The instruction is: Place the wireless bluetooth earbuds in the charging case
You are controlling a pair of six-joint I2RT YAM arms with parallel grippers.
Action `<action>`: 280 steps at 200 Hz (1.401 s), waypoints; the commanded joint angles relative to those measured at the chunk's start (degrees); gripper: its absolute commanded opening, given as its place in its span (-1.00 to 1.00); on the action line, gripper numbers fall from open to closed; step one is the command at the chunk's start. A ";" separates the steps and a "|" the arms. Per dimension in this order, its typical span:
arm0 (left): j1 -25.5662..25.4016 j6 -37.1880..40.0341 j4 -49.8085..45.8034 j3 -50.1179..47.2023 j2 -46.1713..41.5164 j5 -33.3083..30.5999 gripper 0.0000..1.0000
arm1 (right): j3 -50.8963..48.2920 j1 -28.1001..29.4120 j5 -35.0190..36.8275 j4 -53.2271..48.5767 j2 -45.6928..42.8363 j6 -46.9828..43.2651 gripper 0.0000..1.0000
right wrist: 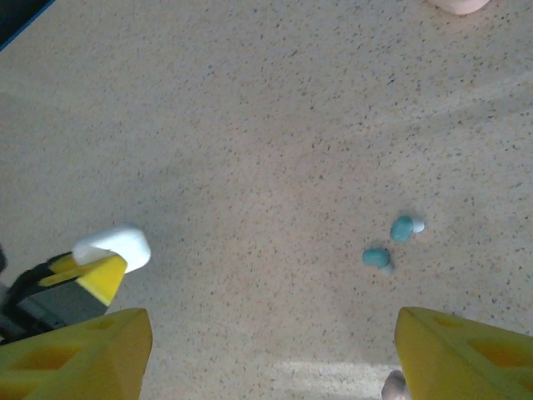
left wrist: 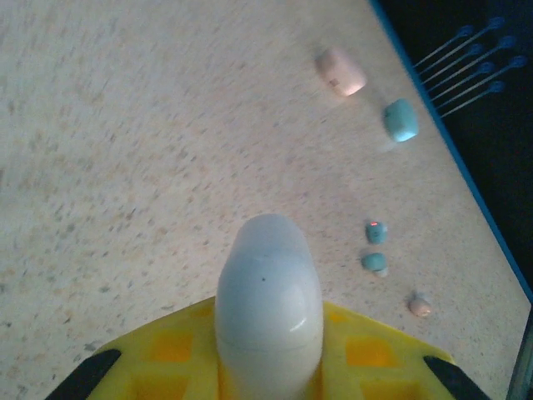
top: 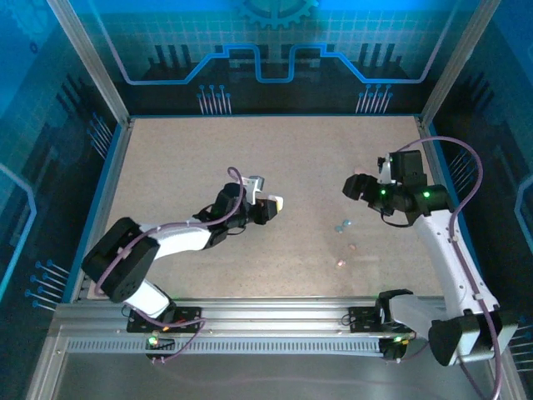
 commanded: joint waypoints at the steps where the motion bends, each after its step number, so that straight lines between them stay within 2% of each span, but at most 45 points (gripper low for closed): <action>1: 1.74 -6.80 -4.34 3.59 3.74 4.61 -0.62 | -0.86 -1.41 -1.54 1.31 1.83 0.77 0.56; 57: 6.71 -7.97 -12.79 8.64 11.12 7.05 -0.55 | -1.65 -1.97 -3.60 0.79 5.12 0.49 0.55; 112: 8.52 -2.40 -26.44 13.67 12.27 2.04 -0.30 | -3.67 -2.41 -2.24 2.92 5.58 -1.48 0.56; 165: 9.68 -0.50 -31.69 14.99 11.58 -0.67 -0.14 | 0.00 -4.66 -1.01 2.94 11.28 -5.60 0.56; 195: 9.84 0.16 -33.31 14.63 7.97 -1.84 -0.03 | 3.23 -5.39 -0.04 4.69 16.80 -7.28 0.57; 223: 9.81 1.26 -33.60 13.09 1.46 -3.41 0.00 | 10.47 -6.67 2.12 4.79 26.12 -9.29 0.58; 239: 9.79 1.63 -31.27 10.46 -4.70 -4.03 0.01 | 16.95 -7.92 2.25 3.10 31.91 -10.22 0.58; 263: 9.78 1.84 -26.24 4.63 -16.37 -6.53 0.09 | 22.95 -9.63 6.42 5.50 39.12 -11.98 0.59; 280: 9.80 2.63 -24.91 1.68 -23.90 -7.16 0.16 | 30.35 -10.94 3.15 2.95 44.80 -13.36 0.59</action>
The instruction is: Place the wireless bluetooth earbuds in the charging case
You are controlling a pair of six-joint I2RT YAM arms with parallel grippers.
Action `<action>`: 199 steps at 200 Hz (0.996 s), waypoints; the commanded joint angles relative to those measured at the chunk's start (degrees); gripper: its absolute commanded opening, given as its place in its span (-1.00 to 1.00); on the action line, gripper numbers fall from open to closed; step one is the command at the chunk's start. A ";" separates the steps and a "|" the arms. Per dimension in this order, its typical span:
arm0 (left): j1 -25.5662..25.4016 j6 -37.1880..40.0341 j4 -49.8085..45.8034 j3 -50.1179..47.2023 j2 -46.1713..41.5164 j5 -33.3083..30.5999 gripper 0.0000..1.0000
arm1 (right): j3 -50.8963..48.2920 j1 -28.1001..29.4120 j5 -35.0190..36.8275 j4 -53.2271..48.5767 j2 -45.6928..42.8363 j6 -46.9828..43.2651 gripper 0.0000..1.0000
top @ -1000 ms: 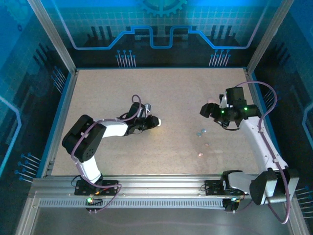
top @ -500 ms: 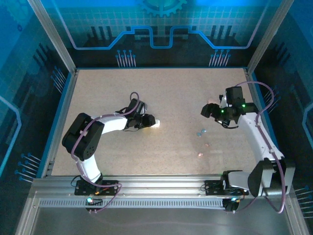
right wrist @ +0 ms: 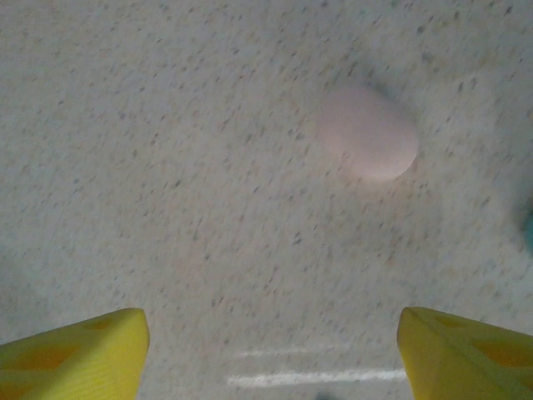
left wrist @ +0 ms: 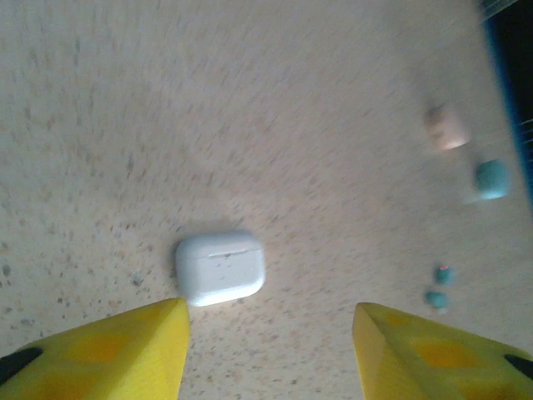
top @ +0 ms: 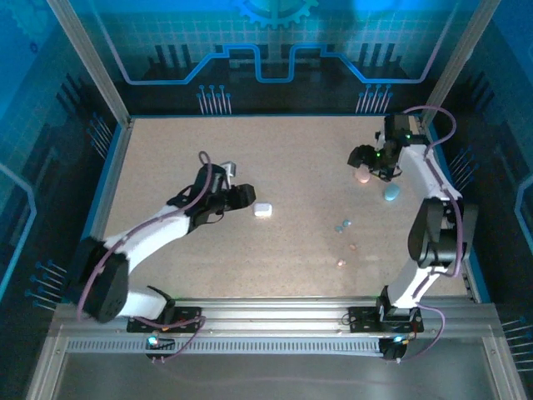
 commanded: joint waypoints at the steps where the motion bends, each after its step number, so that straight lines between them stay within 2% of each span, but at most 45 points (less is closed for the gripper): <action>1: 0.45 1.93 3.30 -4.07 -8.72 -2.64 0.17 | 8.38 -2.22 -0.18 -1.60 6.06 -3.51 0.59; 24: 0.35 2.48 2.43 -6.20 -16.19 -2.30 0.30 | 17.44 -2.57 3.70 -4.74 14.00 -6.16 0.59; 40: 0.30 2.44 2.19 -7.58 -19.65 -1.97 0.36 | 23.18 -3.14 -0.38 -6.97 19.63 -7.65 0.59; 64: 0.35 2.50 1.54 -8.77 -23.17 -1.33 0.43 | 30.58 -3.17 -2.75 -9.75 26.98 -9.33 0.58; 84: 0.30 2.69 0.50 -9.18 -25.03 -1.39 0.47 | 36.10 -3.32 -1.98 -13.63 32.28 -9.32 0.54; 135: 0.31 2.02 -1.13 -9.98 -27.31 -1.15 0.57 | 34.70 -3.41 -5.19 -15.25 35.74 -8.74 0.52; 199: 0.34 1.29 0.47 -10.03 -26.62 -0.81 0.59 | 24.63 -3.15 -8.91 -12.83 28.37 -7.93 0.49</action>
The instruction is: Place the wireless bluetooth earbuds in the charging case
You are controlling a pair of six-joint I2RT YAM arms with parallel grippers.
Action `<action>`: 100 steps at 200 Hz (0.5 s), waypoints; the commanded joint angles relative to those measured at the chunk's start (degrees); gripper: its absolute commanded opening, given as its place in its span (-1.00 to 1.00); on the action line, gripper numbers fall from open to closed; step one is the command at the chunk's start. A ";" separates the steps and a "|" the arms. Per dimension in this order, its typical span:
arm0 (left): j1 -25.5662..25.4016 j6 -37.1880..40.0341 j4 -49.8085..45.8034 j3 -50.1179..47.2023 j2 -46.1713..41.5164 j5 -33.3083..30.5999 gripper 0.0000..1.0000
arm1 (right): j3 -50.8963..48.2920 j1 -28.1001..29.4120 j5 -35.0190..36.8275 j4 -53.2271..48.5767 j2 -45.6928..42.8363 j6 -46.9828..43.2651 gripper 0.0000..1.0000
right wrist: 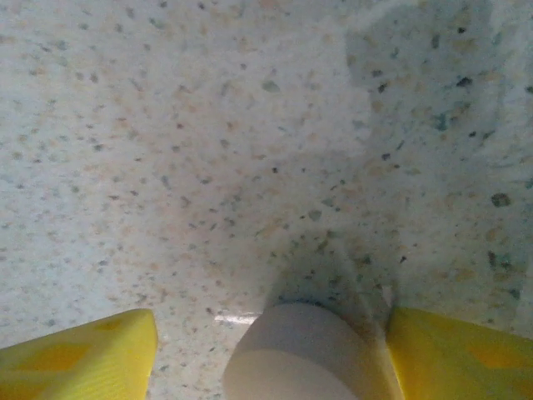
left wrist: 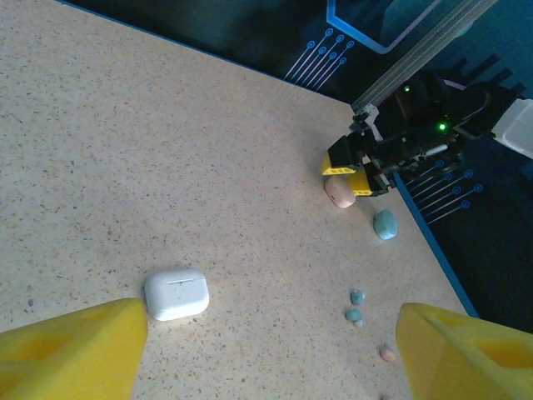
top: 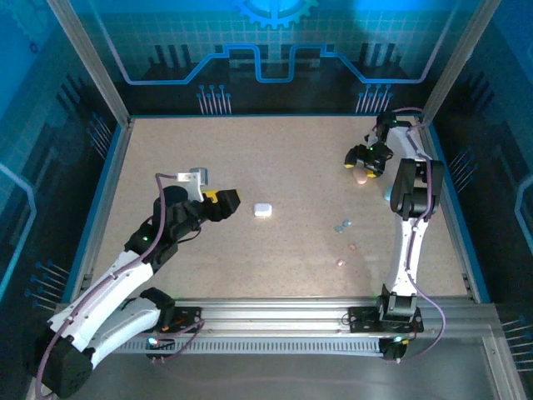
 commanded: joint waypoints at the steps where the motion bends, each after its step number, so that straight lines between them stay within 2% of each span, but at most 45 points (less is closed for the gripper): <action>1: 0.30 -0.19 0.33 -0.72 -0.03 0.35 0.59 | -3.72 -0.40 -3.25 -1.74 -4.95 0.49 0.48; 53: 0.33 -1.23 1.07 -0.54 1.15 1.22 0.59 | -10.59 2.72 -8.00 1.29 -9.35 1.53 0.47; 100: 0.29 -1.75 0.77 -0.38 1.17 1.32 0.59 | -10.93 5.78 -11.68 1.67 -7.82 5.90 0.45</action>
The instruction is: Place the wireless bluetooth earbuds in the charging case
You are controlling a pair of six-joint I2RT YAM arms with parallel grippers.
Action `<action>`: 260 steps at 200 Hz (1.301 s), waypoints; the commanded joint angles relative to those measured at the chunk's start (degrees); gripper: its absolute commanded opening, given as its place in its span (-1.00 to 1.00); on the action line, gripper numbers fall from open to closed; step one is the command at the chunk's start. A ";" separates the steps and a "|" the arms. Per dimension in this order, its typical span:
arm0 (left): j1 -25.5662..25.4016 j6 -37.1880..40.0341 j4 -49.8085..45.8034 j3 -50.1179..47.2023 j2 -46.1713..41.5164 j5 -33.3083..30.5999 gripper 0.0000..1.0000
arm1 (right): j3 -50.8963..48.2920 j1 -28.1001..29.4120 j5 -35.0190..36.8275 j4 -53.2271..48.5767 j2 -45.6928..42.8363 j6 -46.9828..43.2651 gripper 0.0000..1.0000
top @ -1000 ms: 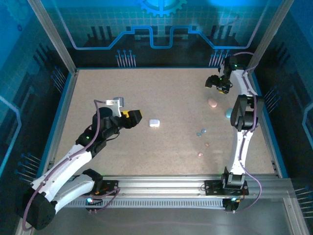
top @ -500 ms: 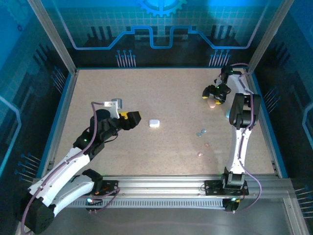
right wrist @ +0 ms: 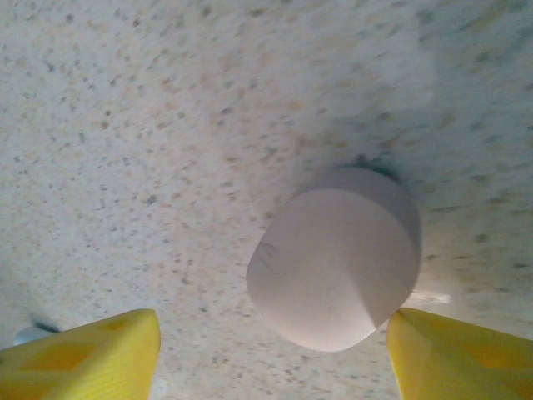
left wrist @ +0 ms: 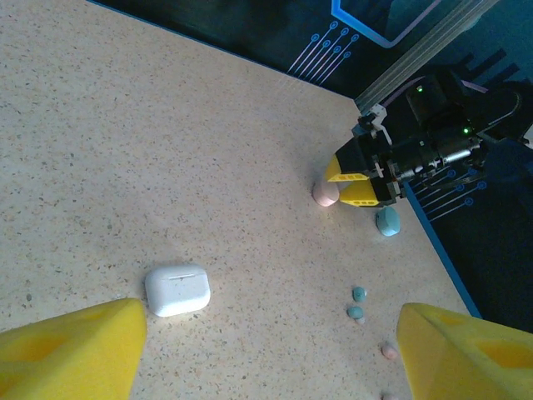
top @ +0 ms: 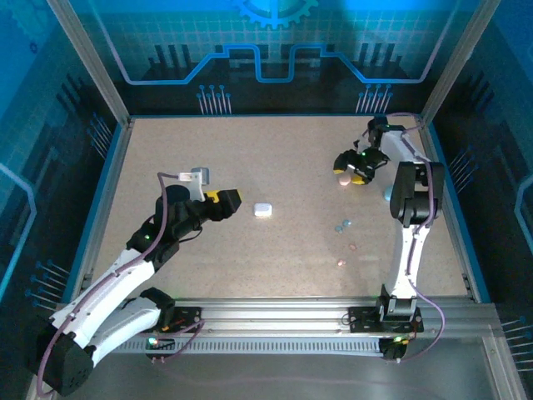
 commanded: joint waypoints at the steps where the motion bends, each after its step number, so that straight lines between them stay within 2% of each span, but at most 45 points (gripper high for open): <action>1: 0.28 -1.16 0.49 -0.37 0.03 1.10 0.59 | -0.58 1.86 -3.82 0.58 -0.35 3.12 0.45; 30: 0.33 -1.43 0.32 -0.46 -0.27 0.81 0.60 | -1.35 4.30 -7.63 1.63 -1.23 3.75 0.43; 80: 0.28 -0.86 0.06 -0.13 -0.22 1.15 0.61 | -1.49 2.80 1.28 6.45 -6.80 1.46 0.46; 97: 0.28 -0.63 -0.23 0.32 0.01 1.92 0.61 | 1.34 1.75 2.11 7.93 -4.16 0.34 0.48; 129: 0.28 0.18 -1.62 1.20 -0.01 3.70 0.62 | 11.50 0.84 -3.00 4.68 5.31 -0.95 0.44; 156: 0.27 1.27 -1.30 1.41 0.24 5.27 0.65 | 12.92 1.80 -3.73 4.91 9.33 -0.67 0.41; 189: 0.28 1.92 -1.52 1.73 0.74 6.25 0.72 | 11.63 2.10 -4.39 4.55 9.53 -2.60 0.39; 260: 0.28 1.56 0.03 1.98 3.12 6.67 0.75 | 1.02 3.52 -5.98 5.90 0.69 -5.32 0.38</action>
